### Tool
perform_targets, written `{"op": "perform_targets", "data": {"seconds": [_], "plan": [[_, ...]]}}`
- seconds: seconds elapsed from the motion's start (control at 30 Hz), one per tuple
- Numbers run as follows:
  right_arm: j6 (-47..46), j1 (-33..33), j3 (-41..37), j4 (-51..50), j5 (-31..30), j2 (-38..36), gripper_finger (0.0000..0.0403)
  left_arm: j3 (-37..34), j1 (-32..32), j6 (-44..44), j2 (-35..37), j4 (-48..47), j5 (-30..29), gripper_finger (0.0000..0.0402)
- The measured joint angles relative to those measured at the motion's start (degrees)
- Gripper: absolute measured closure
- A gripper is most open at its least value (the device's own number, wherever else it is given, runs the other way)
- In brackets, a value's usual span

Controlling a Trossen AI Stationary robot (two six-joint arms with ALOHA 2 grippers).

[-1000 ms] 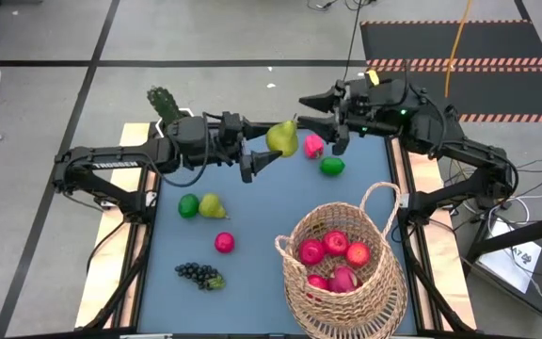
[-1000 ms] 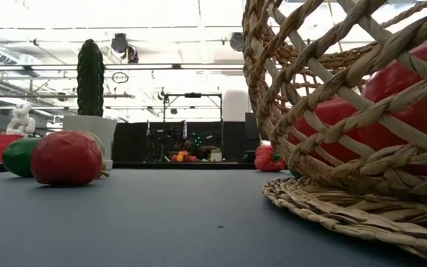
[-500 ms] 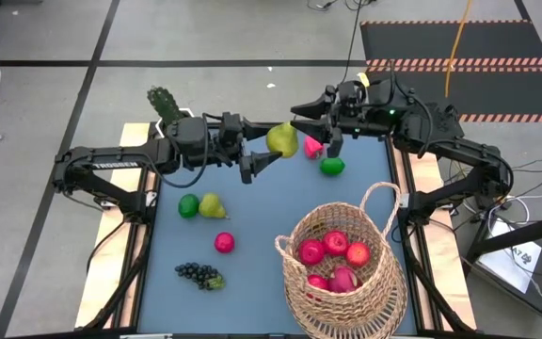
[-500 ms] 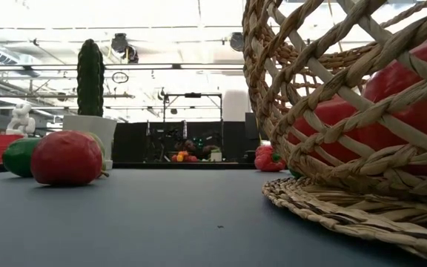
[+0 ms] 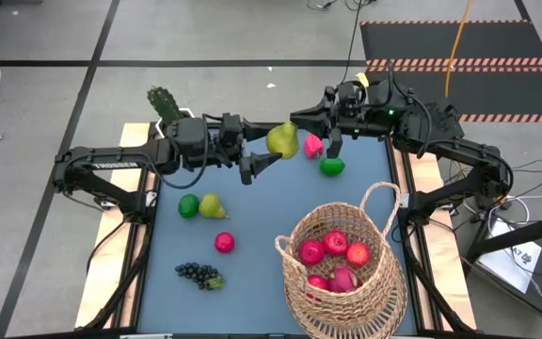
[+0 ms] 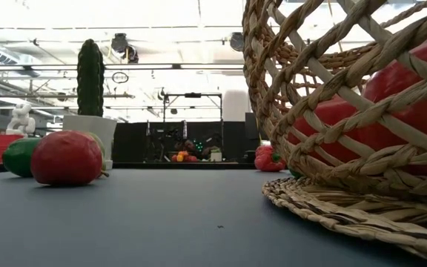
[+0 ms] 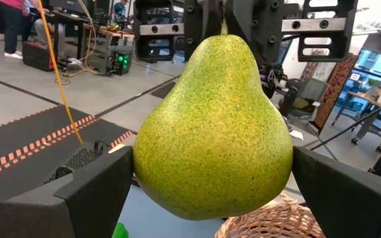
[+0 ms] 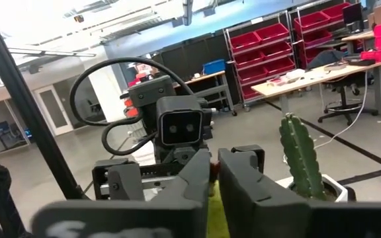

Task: Build produce basket
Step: Put the green pear into the brown basket

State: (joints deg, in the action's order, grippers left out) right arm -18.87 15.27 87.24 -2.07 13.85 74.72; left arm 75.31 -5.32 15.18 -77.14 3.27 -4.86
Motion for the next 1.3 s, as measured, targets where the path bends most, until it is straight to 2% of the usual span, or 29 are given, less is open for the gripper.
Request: {"op": "perform_targets", "data": {"seconds": [0.07,0.43,0.63,1.1,1.3], "plan": [[0.0,0.0,0.0,0.0,0.0,0.0,0.0395,0.0,0.0,0.0,0.0,0.0,0.0,0.0005],[0.0,0.0,0.0,0.0,0.0,0.0,0.0397,0.0,0.3,4.0,0.0,-0.1,-0.3,0.0004],[0.0,0.0,-0.1,-0.4,0.2,0.0,0.0399,0.0,0.4,8.1,0.0,-1.7,1.6,0.0002],[0.0,0.0,-0.1,-0.7,1.5,-0.5,0.04,0.0,1.0,7.5,0.0,-3.0,1.8,0.0002],[-0.8,0.0,-0.1,-1.8,1.6,-2.6,0.0401,0.0,0.9,7.2,0.0,-8.0,2.8,0.0002]]}}
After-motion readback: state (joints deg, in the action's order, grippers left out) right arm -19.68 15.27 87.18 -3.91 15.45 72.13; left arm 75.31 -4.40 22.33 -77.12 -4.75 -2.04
